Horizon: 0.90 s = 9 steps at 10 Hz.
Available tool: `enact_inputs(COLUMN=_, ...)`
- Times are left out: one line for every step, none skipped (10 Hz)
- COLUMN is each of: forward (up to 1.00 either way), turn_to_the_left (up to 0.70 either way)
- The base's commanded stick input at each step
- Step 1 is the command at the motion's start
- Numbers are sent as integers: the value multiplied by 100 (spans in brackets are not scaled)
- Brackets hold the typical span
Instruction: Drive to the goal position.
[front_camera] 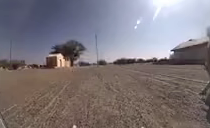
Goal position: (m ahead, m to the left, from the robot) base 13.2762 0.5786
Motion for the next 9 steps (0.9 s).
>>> enact_inputs(forward=70, turn_to_the_left=0)
enact_inputs(forward=70, turn_to_the_left=0)
enact_inputs(forward=70, turn_to_the_left=0)
enact_inputs(forward=70, turn_to_the_left=0)
enact_inputs(forward=70, turn_to_the_left=0)
enact_inputs(forward=70, turn_to_the_left=0)
enact_inputs(forward=70, turn_to_the_left=0)
enact_inputs(forward=70, turn_to_the_left=0)
enact_inputs(forward=70, turn_to_the_left=0)
